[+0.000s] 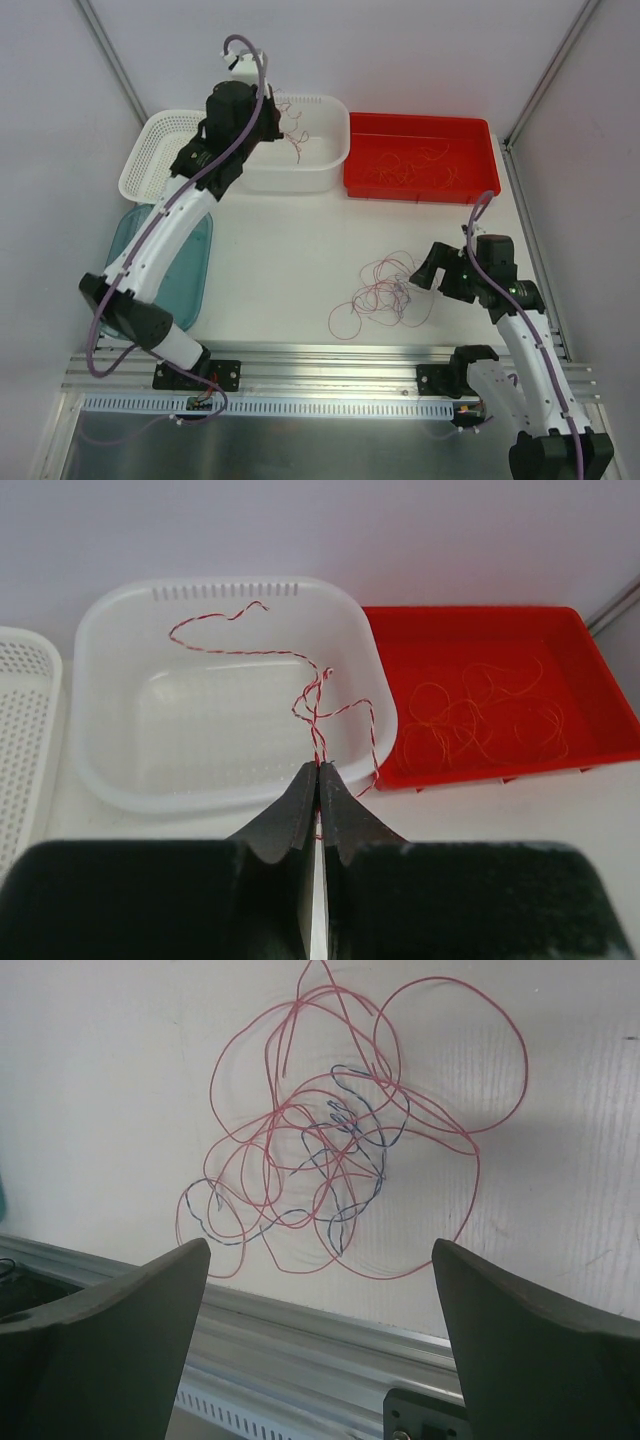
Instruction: Untangle the cables
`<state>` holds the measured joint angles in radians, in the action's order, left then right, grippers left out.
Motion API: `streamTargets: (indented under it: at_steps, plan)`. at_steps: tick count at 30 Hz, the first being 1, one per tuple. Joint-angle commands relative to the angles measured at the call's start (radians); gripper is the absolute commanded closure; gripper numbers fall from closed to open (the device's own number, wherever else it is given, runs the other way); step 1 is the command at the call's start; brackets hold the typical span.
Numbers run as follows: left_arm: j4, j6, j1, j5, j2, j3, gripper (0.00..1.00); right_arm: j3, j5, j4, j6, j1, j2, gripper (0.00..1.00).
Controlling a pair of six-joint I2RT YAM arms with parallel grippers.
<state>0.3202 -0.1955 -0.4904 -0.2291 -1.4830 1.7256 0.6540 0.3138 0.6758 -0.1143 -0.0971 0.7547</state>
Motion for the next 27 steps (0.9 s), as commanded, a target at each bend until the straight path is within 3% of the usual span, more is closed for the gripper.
streamTargets:
  at_steps: [1,9,10,11,13,14,15,18,22,27]
  plan:
    - [0.000,0.062,0.019,-0.042,-0.152,0.136,1.00,0.090,-0.027,0.083,0.039,-0.004,-0.075,0.01]
    - [-0.003,0.039,0.078,-0.090,-0.538,0.437,0.99,0.153,-0.010,0.176,0.051,-0.004,-0.175,0.00]
    - [0.000,0.033,0.084,-0.090,-0.566,0.454,0.95,0.156,-0.013,0.185,0.054,-0.004,-0.176,0.00]
    - [-0.001,0.034,0.090,-0.085,-0.612,0.483,0.81,0.156,-0.022,0.191,0.056,-0.006,-0.176,0.01]
    - [-0.003,0.050,0.101,-0.072,-0.641,0.499,0.65,0.156,-0.028,0.202,0.064,-0.006,-0.170,0.01]
    - [-0.001,0.054,0.102,-0.066,-0.643,0.499,0.58,0.153,-0.036,0.203,0.064,-0.006,-0.169,0.00]
    - [0.000,0.060,0.104,-0.059,-0.640,0.493,0.44,0.147,-0.039,0.200,0.064,-0.006,-0.167,0.00]
    - [-0.001,0.083,0.104,-0.015,-0.587,0.447,0.21,0.131,-0.039,0.180,0.057,-0.006,-0.160,0.01]
    - [0.000,0.073,0.104,0.049,-0.459,0.318,0.02,0.116,-0.039,0.147,0.057,-0.006,-0.131,0.00]
    - [0.003,0.024,0.102,0.190,-0.209,0.039,0.01,0.122,-0.071,0.097,0.067,-0.006,-0.084,0.01]
